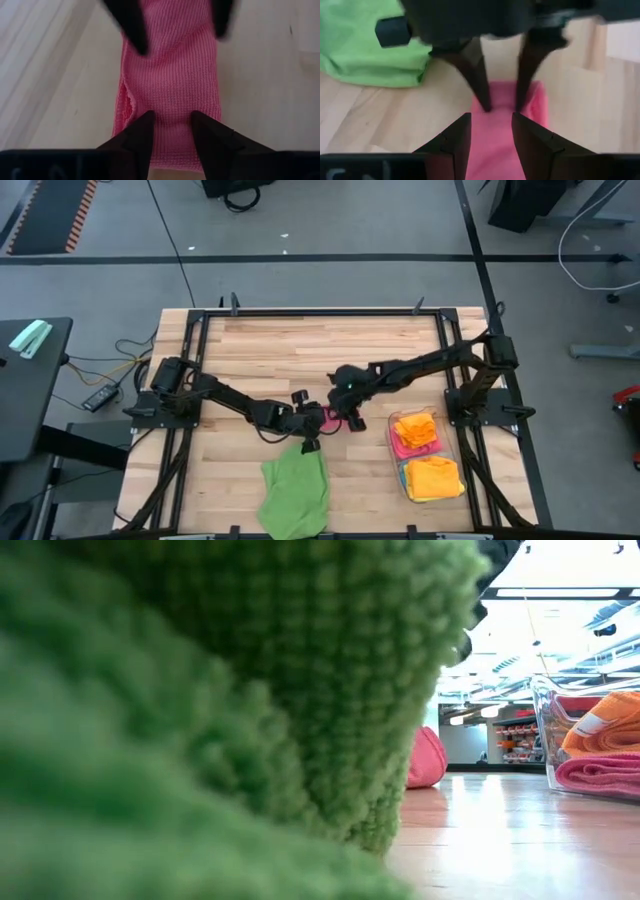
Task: Fold microfiber towels
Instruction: Fold the pink towel, then put the folded pink towel into the transparent bin, then adjust the folded orange towel in the transparent bin
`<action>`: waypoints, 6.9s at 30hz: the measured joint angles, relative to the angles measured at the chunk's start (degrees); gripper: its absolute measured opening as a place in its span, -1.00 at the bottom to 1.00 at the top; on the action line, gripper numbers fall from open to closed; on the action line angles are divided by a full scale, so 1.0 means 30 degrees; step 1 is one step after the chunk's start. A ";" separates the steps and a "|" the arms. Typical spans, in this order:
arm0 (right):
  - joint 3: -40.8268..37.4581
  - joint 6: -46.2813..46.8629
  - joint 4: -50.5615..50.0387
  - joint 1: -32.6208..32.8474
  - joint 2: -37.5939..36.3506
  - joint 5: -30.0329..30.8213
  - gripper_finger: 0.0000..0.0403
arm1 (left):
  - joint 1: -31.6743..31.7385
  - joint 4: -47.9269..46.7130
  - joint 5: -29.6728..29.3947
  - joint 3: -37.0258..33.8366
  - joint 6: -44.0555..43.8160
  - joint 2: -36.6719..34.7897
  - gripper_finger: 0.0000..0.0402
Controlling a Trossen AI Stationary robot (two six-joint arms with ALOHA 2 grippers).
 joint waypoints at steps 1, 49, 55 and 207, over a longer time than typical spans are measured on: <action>-0.0003 0.0251 0.0015 0.0280 0.0161 0.0535 -0.26 | 0.0000 -0.0077 -0.0003 0.0000 -0.0011 0.0000 -0.28; -0.0721 0.2471 -0.0501 -0.1356 -0.1003 0.0722 0.29 | -0.0452 -0.0765 0.0036 0.0000 0.0528 0.0007 -0.40; -0.0750 0.2518 0.1053 -0.1382 0.1278 0.1169 0.58 | -0.0452 -0.0722 0.0034 0.0000 0.0540 0.0007 -0.44; -0.1326 1.5763 -1.3894 1.0433 -0.9898 0.2882 -0.03 | -0.0694 -0.1585 0.0538 0.0007 0.4557 -0.2391 -0.92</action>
